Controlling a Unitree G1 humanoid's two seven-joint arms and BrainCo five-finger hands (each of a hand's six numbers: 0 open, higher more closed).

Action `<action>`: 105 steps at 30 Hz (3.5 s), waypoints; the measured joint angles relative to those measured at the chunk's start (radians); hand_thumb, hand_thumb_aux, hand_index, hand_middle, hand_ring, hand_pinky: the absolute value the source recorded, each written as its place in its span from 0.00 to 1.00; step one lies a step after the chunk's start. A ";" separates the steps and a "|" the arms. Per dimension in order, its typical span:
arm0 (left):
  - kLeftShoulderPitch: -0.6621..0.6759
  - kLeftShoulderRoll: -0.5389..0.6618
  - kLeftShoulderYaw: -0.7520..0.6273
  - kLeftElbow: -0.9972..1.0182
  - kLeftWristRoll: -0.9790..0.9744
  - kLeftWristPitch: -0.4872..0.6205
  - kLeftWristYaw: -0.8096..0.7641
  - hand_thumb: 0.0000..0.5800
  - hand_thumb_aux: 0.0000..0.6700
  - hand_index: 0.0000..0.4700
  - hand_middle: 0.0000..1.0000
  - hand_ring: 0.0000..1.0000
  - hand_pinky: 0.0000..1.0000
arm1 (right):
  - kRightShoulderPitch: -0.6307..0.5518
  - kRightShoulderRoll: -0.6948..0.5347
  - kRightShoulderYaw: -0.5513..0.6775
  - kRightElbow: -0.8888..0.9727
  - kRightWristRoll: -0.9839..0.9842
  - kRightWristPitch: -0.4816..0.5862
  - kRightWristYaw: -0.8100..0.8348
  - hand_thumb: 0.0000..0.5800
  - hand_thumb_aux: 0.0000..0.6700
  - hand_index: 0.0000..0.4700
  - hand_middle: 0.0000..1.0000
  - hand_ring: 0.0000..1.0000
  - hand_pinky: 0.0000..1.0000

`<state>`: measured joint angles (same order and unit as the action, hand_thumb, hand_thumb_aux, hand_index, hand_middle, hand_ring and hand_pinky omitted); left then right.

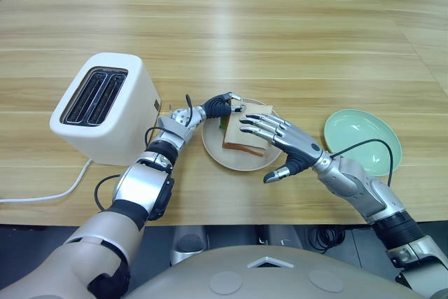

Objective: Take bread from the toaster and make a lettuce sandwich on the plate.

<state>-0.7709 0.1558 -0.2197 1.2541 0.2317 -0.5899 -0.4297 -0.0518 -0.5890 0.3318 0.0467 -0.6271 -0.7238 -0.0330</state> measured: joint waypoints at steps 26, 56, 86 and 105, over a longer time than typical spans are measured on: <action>-0.054 0.117 -0.213 -0.017 0.363 0.022 0.546 0.00 0.00 0.00 0.00 0.00 0.00 | -0.116 0.074 0.124 0.337 -0.076 0.041 0.029 0.00 0.00 0.00 0.00 0.00 0.00; 0.857 0.330 -0.158 -1.213 -0.086 -0.187 0.451 1.00 1.00 0.98 1.00 1.00 1.00 | 0.162 -0.020 -0.116 0.084 0.215 -0.077 0.024 1.00 1.00 0.98 1.00 1.00 1.00; 0.597 0.269 -0.179 -0.729 0.291 -0.025 0.370 1.00 1.00 0.98 1.00 1.00 1.00 | -0.201 0.121 0.057 0.601 -0.034 -0.018 0.067 1.00 1.00 0.98 1.00 1.00 1.00; 0.111 0.150 -0.188 -0.053 0.346 -0.043 0.554 1.00 1.00 0.98 1.00 1.00 1.00 | -0.639 0.263 0.110 1.170 -0.070 0.066 -0.101 1.00 1.00 0.98 1.00 1.00 1.00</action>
<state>-0.6602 0.3056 -0.4078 1.2009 0.5776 -0.6333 0.1240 -0.6904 -0.3259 0.4413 1.2167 -0.6972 -0.6575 -0.1337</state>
